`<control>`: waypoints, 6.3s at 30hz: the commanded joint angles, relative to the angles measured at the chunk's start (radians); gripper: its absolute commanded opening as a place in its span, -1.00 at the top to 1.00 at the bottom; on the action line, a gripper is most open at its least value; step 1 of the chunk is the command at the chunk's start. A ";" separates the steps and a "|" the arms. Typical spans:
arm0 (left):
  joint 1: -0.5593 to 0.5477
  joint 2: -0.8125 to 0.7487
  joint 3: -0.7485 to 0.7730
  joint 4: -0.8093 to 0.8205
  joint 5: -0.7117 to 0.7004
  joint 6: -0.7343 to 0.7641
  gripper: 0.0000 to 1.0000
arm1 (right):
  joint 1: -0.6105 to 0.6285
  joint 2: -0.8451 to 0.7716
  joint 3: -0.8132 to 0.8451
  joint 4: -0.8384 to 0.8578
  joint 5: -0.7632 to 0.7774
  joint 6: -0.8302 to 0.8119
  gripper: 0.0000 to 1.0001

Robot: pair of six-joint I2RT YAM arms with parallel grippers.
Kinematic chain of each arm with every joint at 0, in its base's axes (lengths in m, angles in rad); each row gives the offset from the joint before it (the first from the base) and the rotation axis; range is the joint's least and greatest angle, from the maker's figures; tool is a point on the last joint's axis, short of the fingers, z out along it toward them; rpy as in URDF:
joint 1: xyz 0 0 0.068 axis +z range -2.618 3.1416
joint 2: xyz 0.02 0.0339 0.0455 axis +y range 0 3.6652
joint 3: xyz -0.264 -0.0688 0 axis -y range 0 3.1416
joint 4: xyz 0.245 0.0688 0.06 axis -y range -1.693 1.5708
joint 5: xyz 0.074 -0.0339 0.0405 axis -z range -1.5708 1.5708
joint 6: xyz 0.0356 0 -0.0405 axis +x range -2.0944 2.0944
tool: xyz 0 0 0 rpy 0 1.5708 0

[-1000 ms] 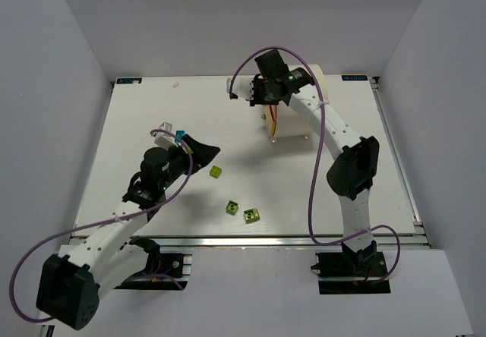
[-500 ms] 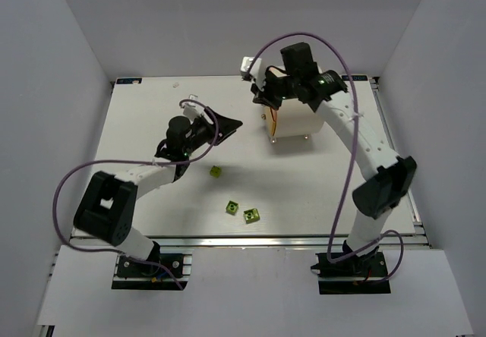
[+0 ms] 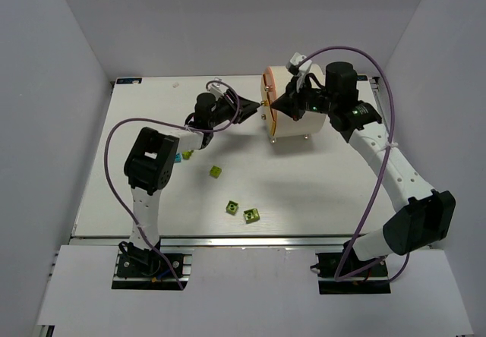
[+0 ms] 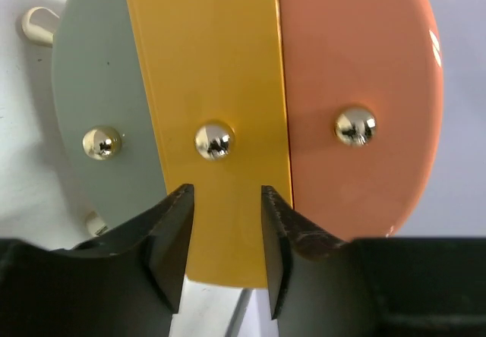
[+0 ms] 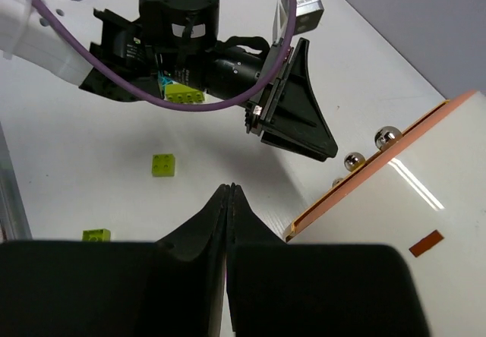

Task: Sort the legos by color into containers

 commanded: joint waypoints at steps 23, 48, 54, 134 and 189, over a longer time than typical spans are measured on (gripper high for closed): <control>-0.014 0.155 0.249 -0.099 0.045 -0.067 -0.04 | -0.140 -0.037 -0.052 0.155 -0.160 0.148 1.00; 0.081 -0.031 -0.076 0.055 0.004 -0.085 0.56 | -0.156 -0.037 -0.095 0.050 -0.377 -0.054 0.33; 0.110 -0.069 -0.118 0.071 0.012 -0.085 0.55 | -0.150 -0.018 -0.098 -0.089 -0.438 -0.227 0.09; 0.228 -0.138 -0.101 -0.039 0.279 0.008 -0.13 | 0.142 0.209 0.149 -0.191 -0.247 -0.576 -0.15; 0.271 -1.565 -0.794 -1.152 -0.295 0.581 -0.35 | 0.581 0.213 -0.534 -0.017 0.204 -0.531 0.22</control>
